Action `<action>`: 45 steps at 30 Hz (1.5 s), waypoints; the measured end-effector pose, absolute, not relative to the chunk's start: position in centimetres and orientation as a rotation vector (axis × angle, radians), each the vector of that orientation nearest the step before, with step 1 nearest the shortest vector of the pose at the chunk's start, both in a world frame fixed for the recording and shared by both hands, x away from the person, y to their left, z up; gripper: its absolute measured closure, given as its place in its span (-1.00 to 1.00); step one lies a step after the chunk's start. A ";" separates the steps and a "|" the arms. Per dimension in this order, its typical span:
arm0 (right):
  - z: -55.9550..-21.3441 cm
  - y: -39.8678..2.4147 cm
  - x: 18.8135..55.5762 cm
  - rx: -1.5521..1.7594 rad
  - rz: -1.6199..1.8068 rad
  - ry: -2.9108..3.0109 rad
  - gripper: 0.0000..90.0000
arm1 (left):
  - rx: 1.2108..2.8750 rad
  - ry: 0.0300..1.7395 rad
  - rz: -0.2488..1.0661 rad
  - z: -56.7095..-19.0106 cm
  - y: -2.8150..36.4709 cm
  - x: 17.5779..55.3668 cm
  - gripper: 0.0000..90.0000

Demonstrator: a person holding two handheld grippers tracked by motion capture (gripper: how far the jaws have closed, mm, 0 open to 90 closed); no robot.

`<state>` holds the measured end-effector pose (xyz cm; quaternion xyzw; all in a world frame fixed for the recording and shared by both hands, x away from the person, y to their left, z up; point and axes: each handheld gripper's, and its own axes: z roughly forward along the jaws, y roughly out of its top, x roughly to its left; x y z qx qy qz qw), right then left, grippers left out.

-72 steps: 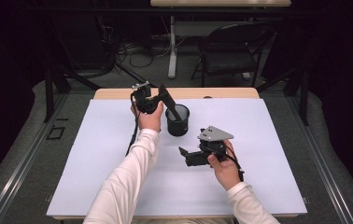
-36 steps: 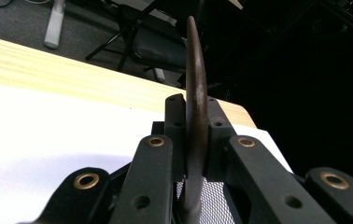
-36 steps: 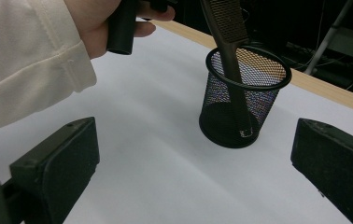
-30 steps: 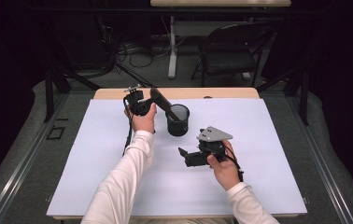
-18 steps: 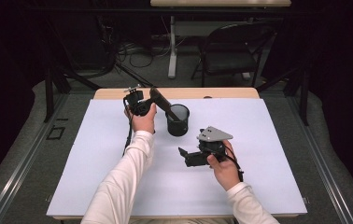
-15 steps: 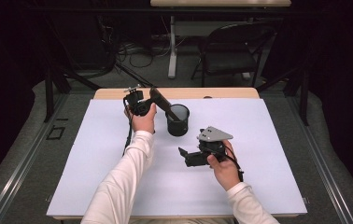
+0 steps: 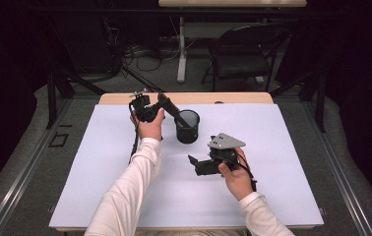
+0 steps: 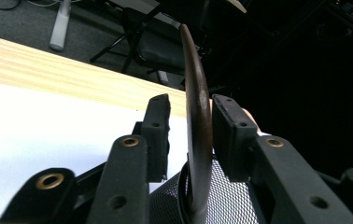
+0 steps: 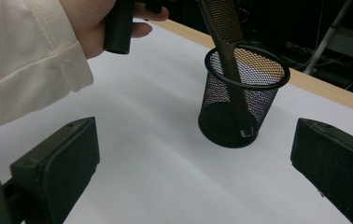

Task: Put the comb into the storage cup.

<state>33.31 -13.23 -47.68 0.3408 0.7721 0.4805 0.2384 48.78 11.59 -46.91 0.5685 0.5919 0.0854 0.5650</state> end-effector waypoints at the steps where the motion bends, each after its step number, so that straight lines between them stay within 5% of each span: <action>1: -47.7 -13.2 33.3 0.933 1.314 2.115 -0.98 | 1.334 1.393 0.198 -46.9 11.6 48.8 0.42; 16: -47.8 -13.2 33.4 0.932 1.306 2.120 -0.98 | 1.348 1.420 0.202 -47.4 11.8 48.8 0.13; 45: -48.0 -13.0 33.5 0.930 1.293 2.132 -0.98 | 1.434 1.378 0.164 -47.7 12.3 48.1 -0.07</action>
